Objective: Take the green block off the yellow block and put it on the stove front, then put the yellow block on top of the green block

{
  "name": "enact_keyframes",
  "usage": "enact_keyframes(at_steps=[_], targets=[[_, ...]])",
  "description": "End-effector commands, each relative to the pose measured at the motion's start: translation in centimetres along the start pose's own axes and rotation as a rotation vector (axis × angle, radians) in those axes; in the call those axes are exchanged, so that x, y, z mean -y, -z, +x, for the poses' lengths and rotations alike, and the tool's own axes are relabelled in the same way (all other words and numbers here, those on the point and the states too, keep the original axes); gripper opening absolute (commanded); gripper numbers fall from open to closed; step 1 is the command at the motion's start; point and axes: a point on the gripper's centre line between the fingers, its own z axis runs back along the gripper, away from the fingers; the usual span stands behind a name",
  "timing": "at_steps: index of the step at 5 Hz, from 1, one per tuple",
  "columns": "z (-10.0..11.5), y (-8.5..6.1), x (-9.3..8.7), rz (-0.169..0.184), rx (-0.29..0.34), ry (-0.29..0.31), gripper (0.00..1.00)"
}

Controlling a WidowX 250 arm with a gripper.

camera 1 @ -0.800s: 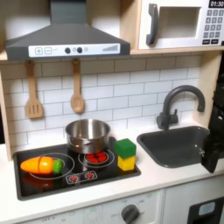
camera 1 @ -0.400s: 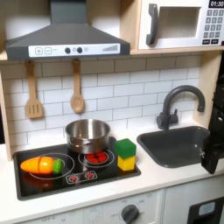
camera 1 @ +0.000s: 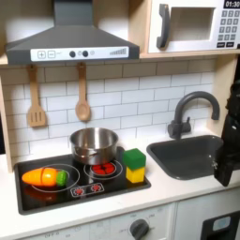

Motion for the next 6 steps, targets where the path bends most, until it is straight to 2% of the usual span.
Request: enact_keyframes(at_steps=[1,3,4,6], targets=[[0.33,0.08,-0.44,0.015,-0.002,-0.01,0.0],[0.78,0.26,-1.1,0.016,0.004,-0.017,0.0],[0.73,0.16,-1.11,0.004,0.008,-0.024,1.0],[0.54,0.08,-1.1,0.003,0.017,-0.034,1.0]])
